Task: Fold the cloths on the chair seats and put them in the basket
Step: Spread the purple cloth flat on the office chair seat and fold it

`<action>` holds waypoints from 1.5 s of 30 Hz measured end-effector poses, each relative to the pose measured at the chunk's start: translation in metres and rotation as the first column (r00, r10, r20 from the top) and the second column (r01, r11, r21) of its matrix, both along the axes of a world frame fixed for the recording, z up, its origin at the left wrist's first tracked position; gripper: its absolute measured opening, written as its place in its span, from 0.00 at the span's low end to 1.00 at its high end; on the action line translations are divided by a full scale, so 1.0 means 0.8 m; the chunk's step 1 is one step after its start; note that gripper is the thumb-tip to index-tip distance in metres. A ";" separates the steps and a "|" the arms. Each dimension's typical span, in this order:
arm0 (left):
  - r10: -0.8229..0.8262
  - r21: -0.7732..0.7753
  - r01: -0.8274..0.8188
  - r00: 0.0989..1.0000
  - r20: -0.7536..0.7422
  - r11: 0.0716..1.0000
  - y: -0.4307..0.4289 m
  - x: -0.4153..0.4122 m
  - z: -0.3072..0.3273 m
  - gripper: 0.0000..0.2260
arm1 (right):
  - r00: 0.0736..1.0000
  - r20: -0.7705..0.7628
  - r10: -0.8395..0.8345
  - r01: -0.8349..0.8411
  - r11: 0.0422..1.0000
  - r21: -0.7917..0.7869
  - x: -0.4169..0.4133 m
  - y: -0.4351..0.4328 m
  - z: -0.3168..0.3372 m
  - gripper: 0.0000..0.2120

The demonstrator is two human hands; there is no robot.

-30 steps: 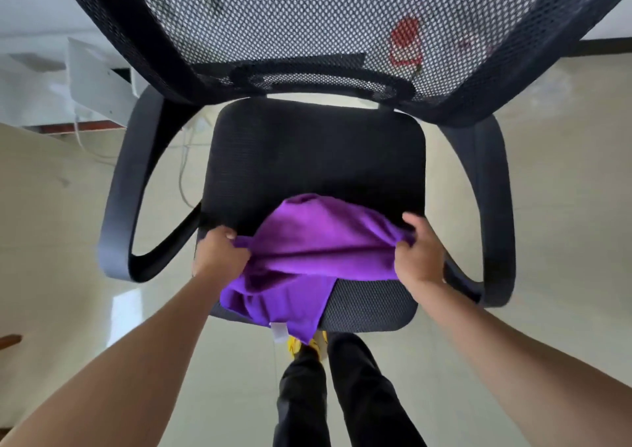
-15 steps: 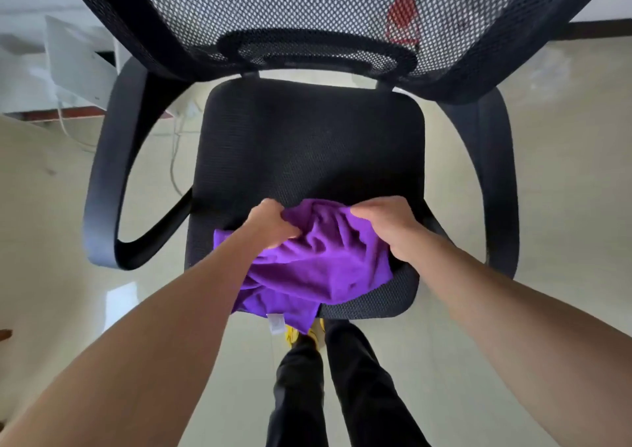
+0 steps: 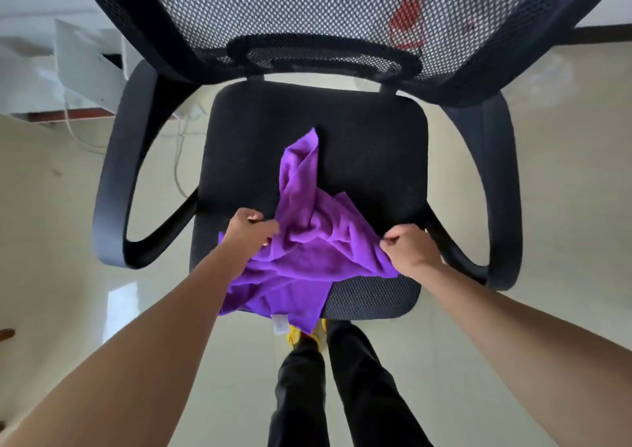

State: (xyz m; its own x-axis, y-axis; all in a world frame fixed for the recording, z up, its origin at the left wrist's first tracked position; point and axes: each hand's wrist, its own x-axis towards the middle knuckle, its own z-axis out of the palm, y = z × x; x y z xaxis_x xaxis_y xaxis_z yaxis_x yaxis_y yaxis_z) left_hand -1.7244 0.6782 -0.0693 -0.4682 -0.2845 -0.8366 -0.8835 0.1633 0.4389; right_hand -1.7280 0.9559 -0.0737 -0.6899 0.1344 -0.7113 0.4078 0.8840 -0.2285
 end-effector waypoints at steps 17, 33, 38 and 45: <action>0.046 -0.472 -0.180 0.958 -0.281 0.863 -0.002 -0.027 -0.001 0.06 | 0.791 -0.610 -0.047 -0.090 0.977 -0.193 -0.023 -0.055 0.031 0.06; 0.373 -0.064 -0.382 0.920 -0.118 0.922 -0.023 -0.075 -0.022 0.08 | 0.979 -0.147 0.142 -0.153 0.986 -0.069 -0.091 -0.076 -0.011 0.09; 0.379 -0.124 -0.425 0.881 -0.284 0.897 -0.050 -0.106 -0.009 0.09 | 0.794 -0.493 -0.355 0.294 0.935 -0.200 -0.119 -0.047 -0.006 0.12; 0.362 -0.133 -0.429 0.864 -0.349 0.894 -0.064 -0.158 -0.008 0.07 | 0.674 -0.545 -0.499 0.449 0.862 -0.234 -0.168 -0.019 -0.019 0.14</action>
State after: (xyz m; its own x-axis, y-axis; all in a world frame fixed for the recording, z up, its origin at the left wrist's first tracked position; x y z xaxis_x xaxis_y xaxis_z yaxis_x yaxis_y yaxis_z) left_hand -1.8511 0.6267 -0.0760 -0.5033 -0.6456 -0.5743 -0.7176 -0.0579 0.6940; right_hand -1.8627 0.9404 -0.0891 -0.8219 0.5220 -0.2280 0.5376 0.5786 -0.6133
